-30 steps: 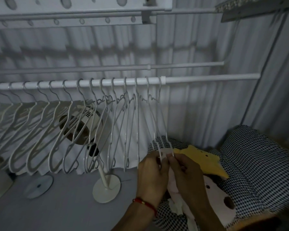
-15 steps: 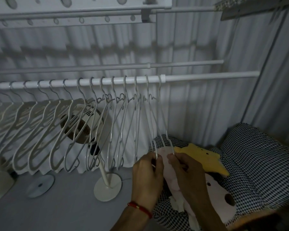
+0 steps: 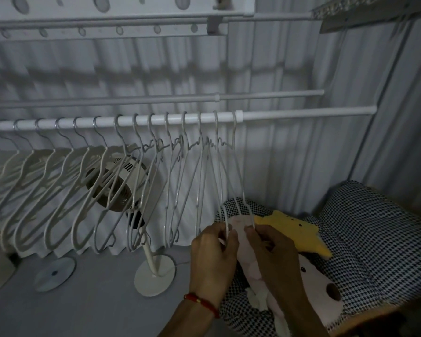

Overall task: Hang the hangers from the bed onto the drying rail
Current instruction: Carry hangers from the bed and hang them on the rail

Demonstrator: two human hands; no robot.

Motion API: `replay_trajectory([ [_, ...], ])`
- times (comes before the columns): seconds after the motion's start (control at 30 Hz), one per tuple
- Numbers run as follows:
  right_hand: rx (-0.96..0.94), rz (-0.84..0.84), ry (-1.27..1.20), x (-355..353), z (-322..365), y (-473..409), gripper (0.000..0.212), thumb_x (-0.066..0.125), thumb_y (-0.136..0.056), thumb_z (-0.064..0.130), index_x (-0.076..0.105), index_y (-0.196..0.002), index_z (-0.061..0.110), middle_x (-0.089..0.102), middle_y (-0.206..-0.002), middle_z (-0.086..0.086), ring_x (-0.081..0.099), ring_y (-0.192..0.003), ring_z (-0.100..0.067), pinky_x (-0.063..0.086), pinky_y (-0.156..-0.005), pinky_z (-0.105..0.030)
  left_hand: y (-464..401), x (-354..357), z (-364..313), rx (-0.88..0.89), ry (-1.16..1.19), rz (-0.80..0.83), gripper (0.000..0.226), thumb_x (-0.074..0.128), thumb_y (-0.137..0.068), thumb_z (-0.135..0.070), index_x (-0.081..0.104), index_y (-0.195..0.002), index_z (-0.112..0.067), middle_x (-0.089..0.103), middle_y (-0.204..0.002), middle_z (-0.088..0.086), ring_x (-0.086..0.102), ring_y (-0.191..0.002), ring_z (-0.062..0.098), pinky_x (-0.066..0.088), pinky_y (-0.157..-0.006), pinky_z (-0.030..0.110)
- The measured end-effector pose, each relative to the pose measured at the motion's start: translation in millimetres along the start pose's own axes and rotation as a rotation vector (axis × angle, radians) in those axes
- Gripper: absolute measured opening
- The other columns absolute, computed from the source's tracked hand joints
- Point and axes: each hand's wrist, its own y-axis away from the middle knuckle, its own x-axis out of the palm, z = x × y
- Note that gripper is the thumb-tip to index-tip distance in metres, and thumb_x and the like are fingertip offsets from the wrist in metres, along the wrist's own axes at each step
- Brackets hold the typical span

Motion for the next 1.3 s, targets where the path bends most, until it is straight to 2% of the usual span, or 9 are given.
replay_trajectory([
  [0.2,-0.012,0.01,0.014,-2,-6,-1,0.011,0.066,-0.095,0.023,0.075,-0.091,0.019,0.074,-0.085,0.009,0.068,-0.081,-0.004,0.053,-0.069,-0.017,0,1,0,-0.01,0.008,-0.001,0.021,0.059,-0.094,-0.027,0.067,-0.079,-0.016,0.066,-0.069,-0.006,0.062,-0.055,0.01,0.054,-0.053,0.029],
  [0.4,0.002,-0.003,0.017,-3,-9,-1,0.01,0.067,-0.095,0.023,0.076,-0.092,0.019,0.074,-0.086,0.01,0.067,-0.08,-0.001,0.05,-0.069,-0.013,0,0,0,-0.019,0.006,0.002,0.022,0.059,-0.094,-0.028,0.067,-0.078,-0.015,0.066,-0.068,-0.005,0.063,-0.055,0.011,0.054,-0.053,0.031],
  [0.6,0.015,0.002,0.036,-1,-14,-2,0.011,0.066,-0.095,0.026,0.076,-0.095,0.02,0.074,-0.088,0.01,0.068,-0.084,-0.005,0.055,-0.075,-0.026,1,-1,0,-0.026,0.007,0.004,0.02,0.059,-0.094,-0.029,0.067,-0.08,-0.019,0.067,-0.073,-0.01,0.063,-0.058,0.009,0.056,-0.053,0.032],
  [1.0,-0.005,-0.009,0.092,-1,-12,-2,0.01,0.067,-0.095,0.022,0.076,-0.096,0.019,0.074,-0.089,0.01,0.066,-0.083,0.0,0.05,-0.07,-0.011,1,-4,1,-0.018,-0.014,0.005,0.015,0.06,-0.094,-0.028,0.068,-0.083,-0.021,0.067,-0.075,-0.011,0.064,-0.059,0.01,0.057,-0.058,0.033],
  [1.07,-0.001,-0.011,0.093,-1,-11,-2,0.009,0.067,-0.095,0.022,0.076,-0.096,0.019,0.074,-0.09,0.01,0.066,-0.084,-0.001,0.053,-0.072,-0.016,1,-5,1,-0.025,-0.007,0.008,0.015,0.061,-0.094,-0.027,0.068,-0.083,-0.02,0.067,-0.076,-0.01,0.064,-0.06,0.011,0.057,-0.057,0.033],
  [1.17,0.005,-0.002,0.107,-1,-12,-1,0.011,0.067,-0.094,0.026,0.074,-0.101,0.022,0.073,-0.095,0.01,0.067,-0.091,-0.007,0.056,-0.081,-0.031,0,-7,-1,-0.019,-0.014,0.015,0.019,0.061,-0.094,-0.027,0.065,-0.078,-0.018,0.066,-0.074,-0.008,0.064,-0.058,0.014,0.057,-0.057,0.034],
  [1.23,0.012,-0.025,0.12,-2,-8,3,0.021,0.067,-0.093,0.033,0.069,-0.111,0.023,0.07,-0.104,0.008,0.065,-0.098,-0.011,0.056,-0.087,-0.038,5,-12,-5,0.007,-0.023,0.021,0.007,0.063,-0.093,-0.026,0.065,-0.087,-0.025,0.063,-0.078,-0.017,0.063,-0.059,0.011,0.057,-0.064,0.026],
  [1.27,-0.008,-0.067,0.147,-3,-4,6,0.031,0.067,-0.092,0.039,0.065,-0.118,0.021,0.067,-0.108,0.007,0.063,-0.1,-0.012,0.055,-0.09,-0.041,9,-17,-8,0.043,-0.051,-0.001,0.008,0.065,-0.092,-0.024,0.067,-0.1,-0.023,0.062,-0.083,-0.018,0.062,-0.061,0.009,0.052,-0.069,0.012],
  [1.3,-0.063,-0.133,0.197,-5,2,9,0.04,0.066,-0.093,0.043,0.062,-0.123,0.018,0.064,-0.112,0.004,0.062,-0.102,-0.014,0.054,-0.092,-0.042,14,-23,-8,0.108,-0.1,-0.038,0.022,0.068,-0.09,-0.02,0.067,-0.112,-0.018,0.063,-0.087,-0.014,0.06,-0.064,0.007,0.042,-0.073,-0.001],
])
